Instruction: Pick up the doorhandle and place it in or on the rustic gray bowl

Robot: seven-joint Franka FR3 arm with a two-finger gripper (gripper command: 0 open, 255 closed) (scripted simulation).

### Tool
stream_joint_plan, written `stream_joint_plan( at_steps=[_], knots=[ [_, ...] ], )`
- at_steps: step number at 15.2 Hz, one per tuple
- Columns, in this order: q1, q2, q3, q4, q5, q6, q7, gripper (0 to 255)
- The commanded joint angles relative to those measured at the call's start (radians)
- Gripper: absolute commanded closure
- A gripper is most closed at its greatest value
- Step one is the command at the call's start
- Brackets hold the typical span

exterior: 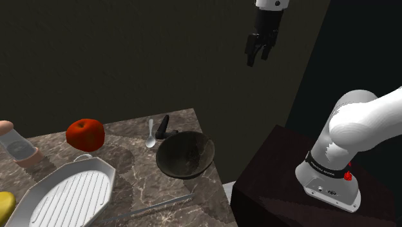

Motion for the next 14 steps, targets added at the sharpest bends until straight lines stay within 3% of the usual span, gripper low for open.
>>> stream_joint_plan(
  at_steps=[1, 14],
  knots=[
    [0.000, 0.000, 0.000, 0.000, 0.000, 0.000, 0.000, 0],
    [0.061, 0.355, 0.191, 0.047, 0.052, 0.281, 0.133, 0]
  ],
)
